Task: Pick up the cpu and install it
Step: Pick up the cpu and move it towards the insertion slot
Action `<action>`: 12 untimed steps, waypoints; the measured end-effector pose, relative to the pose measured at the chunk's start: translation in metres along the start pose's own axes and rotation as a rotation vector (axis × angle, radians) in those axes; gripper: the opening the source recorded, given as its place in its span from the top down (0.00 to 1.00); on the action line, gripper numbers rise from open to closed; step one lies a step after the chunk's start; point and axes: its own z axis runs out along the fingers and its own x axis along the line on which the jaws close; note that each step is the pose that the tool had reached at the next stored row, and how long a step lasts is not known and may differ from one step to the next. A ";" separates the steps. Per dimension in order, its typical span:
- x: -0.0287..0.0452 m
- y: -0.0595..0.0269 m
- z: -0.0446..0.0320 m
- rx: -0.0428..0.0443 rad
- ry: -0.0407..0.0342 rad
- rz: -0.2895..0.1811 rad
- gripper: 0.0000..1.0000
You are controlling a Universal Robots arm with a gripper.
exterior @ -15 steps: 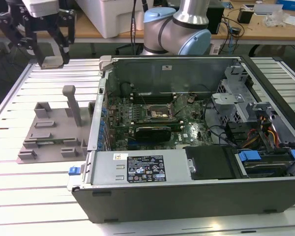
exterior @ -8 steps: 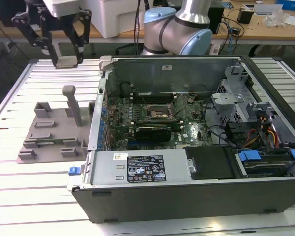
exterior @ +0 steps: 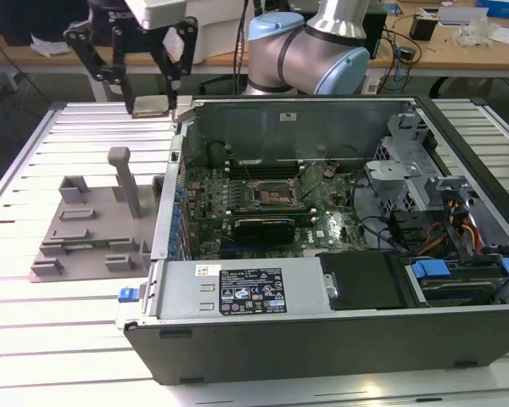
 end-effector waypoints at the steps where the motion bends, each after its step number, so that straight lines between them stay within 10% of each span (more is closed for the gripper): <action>1: -0.0075 -0.0004 0.0002 0.0002 0.0000 0.000 0.45; 12: -0.0510 -0.0033 0.0025 0.0005 0.0020 0.000 0.45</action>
